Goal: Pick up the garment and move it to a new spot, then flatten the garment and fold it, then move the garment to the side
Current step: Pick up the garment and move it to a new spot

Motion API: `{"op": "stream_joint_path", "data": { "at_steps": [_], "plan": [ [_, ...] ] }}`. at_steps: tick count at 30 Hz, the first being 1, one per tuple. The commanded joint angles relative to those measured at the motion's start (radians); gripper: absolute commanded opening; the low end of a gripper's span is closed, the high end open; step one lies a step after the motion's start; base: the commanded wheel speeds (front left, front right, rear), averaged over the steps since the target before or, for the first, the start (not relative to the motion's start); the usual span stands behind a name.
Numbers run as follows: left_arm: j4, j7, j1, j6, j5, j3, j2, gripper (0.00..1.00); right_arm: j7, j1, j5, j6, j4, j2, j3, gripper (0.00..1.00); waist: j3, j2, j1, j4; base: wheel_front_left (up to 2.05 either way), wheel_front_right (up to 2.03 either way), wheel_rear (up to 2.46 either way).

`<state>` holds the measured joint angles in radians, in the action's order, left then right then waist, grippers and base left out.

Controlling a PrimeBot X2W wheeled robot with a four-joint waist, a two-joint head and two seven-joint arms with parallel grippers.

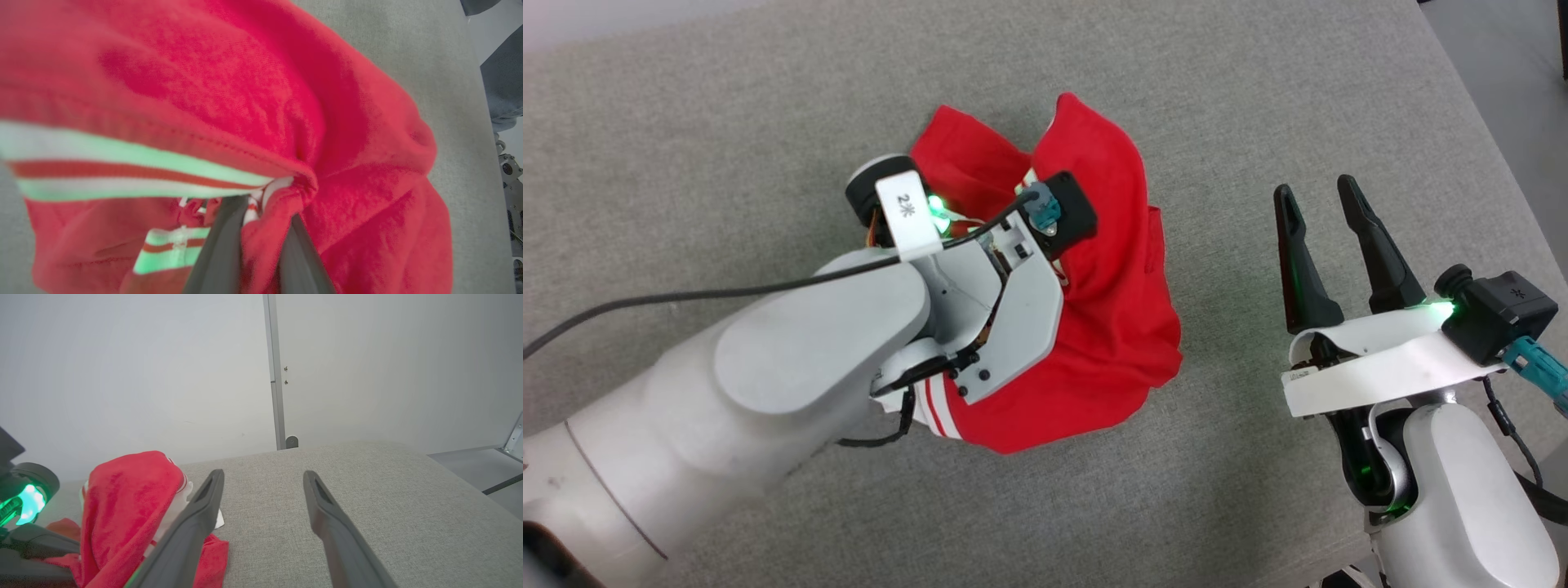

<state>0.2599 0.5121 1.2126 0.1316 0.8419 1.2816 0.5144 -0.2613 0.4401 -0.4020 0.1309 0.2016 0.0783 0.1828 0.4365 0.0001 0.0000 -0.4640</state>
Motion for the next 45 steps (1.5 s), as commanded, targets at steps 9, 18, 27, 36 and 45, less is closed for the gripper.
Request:
{"op": "stream_joint_path", "data": {
  "at_steps": [9, 18, 27, 36, 45],
  "plan": [
    [0.108, -0.155, 0.048, -0.002, 0.074, -0.002, -0.028, 1.00, -0.005, -0.003, 0.016, 0.000, 0.012, 0.003, -0.008, 1.00, -0.009, -0.0001, 0.0000, 0.044, 0.00, 0.00, 0.00],
    [0.166, -0.378, 0.071, -0.002, 0.236, -0.001, -0.022, 1.00, -0.005, -0.025, 0.030, 0.000, 0.047, 0.061, -0.017, 1.00, -0.090, -0.0001, 0.0000, 0.165, 0.00, 0.00, 0.00],
    [0.260, -0.678, -0.120, -0.002, 0.354, -0.008, 0.037, 1.00, -0.005, -0.075, 0.046, 0.000, 0.115, 0.140, -0.021, 1.00, -0.189, -0.0001, 0.0000, 0.284, 0.00, 0.00, 0.00],
    [0.318, -0.778, -0.403, -0.002, 0.448, -0.206, 0.050, 1.00, 0.024, -0.175, 0.029, 0.000, 0.126, 0.226, -0.085, 1.00, -0.253, -0.0001, 0.0000, 0.418, 0.00, 0.00, 0.00],
    [0.233, -0.777, -0.756, -0.049, 0.154, -0.628, 0.040, 1.00, 0.074, -0.311, 0.025, 0.000, 0.075, 0.258, -0.180, 1.00, -0.330, -0.0001, 0.0000, 0.491, 0.00, 0.00, 0.00]
  ]
}}
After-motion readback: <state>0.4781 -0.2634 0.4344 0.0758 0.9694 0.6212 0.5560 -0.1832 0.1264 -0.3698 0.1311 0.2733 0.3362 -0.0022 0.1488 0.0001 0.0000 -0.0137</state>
